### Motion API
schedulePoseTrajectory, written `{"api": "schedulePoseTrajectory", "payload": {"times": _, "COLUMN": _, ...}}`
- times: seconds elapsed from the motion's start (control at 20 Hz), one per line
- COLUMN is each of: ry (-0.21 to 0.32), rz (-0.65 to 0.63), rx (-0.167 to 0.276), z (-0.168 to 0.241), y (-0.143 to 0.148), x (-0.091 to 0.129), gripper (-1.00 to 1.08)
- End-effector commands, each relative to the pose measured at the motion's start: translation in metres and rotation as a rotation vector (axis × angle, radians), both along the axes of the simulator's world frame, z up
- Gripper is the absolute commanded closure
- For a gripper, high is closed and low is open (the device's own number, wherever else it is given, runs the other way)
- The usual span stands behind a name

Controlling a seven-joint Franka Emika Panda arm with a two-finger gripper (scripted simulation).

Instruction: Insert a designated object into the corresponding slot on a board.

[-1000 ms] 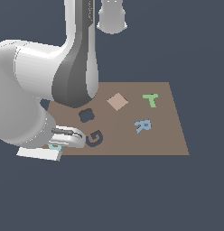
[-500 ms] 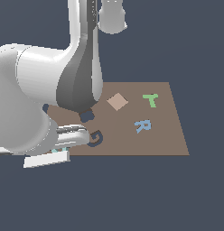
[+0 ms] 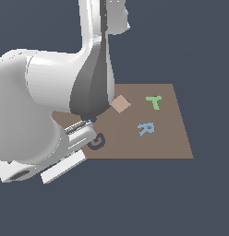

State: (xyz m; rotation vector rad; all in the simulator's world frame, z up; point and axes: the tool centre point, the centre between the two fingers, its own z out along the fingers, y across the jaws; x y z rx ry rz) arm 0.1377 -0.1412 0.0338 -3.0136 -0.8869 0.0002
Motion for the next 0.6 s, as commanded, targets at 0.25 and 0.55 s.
{"api": "schedulePoseTrajectory", "payload": {"times": 0.25, "ry": 0.000, "rz": 0.322, "rx": 0.000, "z": 0.002, "y": 0.021, "x": 0.004, "gripper": 1.08}}
{"api": "schedulePoseTrajectory", "payload": {"times": 0.55, "ry": 0.000, "rz": 0.580, "rx": 0.000, "z": 0.003, "y": 0.038, "x": 0.002, "gripper": 1.08}}
